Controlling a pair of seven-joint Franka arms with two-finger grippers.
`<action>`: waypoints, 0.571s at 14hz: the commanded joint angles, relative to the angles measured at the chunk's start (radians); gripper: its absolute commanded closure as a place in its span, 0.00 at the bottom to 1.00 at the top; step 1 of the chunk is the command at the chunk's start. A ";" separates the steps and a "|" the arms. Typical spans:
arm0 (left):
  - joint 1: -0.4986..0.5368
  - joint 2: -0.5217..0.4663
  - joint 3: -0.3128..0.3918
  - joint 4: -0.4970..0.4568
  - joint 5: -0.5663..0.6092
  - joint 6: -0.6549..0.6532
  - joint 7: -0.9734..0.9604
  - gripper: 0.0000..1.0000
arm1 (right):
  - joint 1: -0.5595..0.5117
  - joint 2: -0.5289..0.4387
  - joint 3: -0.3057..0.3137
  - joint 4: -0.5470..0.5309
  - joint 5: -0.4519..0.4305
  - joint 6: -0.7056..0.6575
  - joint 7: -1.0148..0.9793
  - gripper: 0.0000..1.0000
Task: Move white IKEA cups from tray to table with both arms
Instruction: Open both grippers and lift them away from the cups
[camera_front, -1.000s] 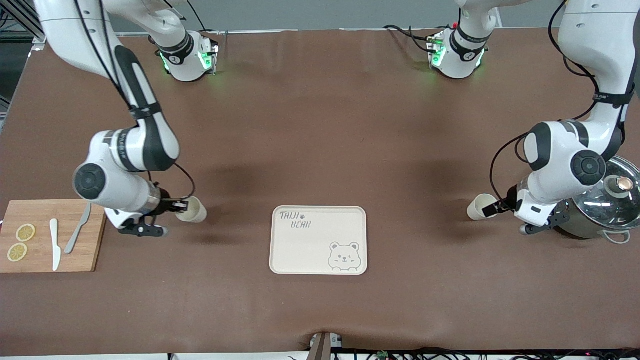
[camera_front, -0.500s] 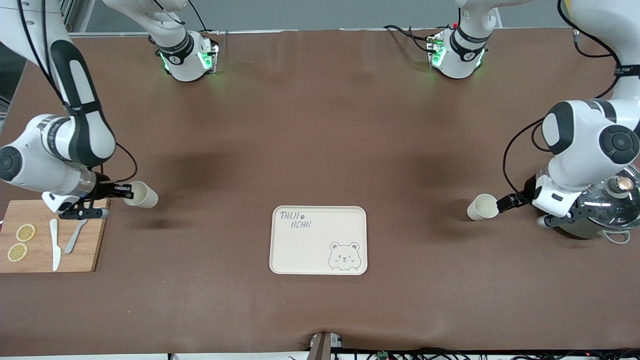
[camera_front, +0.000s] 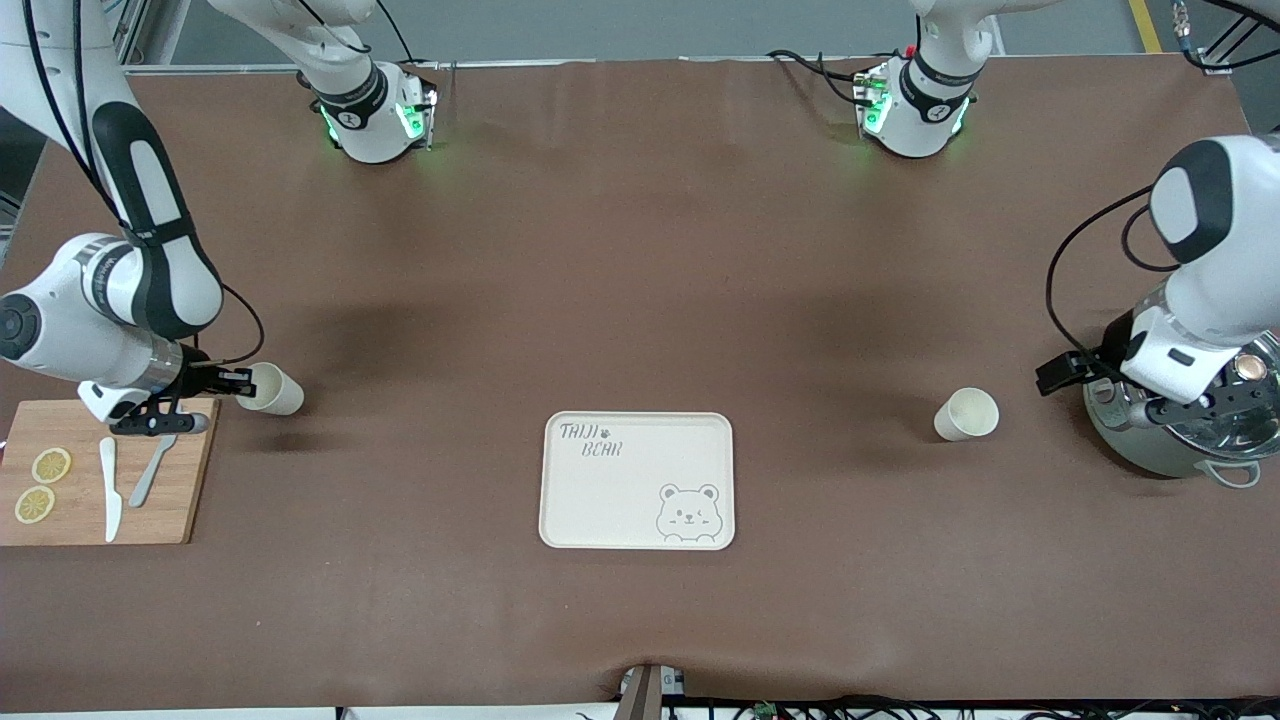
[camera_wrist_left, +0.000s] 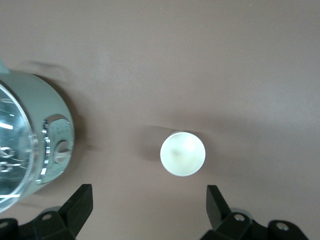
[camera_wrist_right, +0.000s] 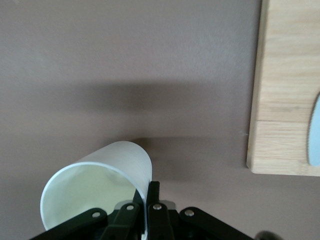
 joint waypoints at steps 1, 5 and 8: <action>0.011 -0.057 -0.002 0.029 -0.025 -0.081 0.061 0.00 | -0.039 0.004 0.023 -0.017 -0.014 0.018 -0.035 1.00; 0.011 -0.085 -0.004 0.119 -0.025 -0.232 0.082 0.00 | -0.041 0.009 0.023 -0.003 -0.013 -0.002 -0.041 0.00; 0.010 -0.103 -0.007 0.165 -0.025 -0.311 0.082 0.00 | -0.042 0.008 0.024 0.047 -0.013 -0.097 -0.081 0.00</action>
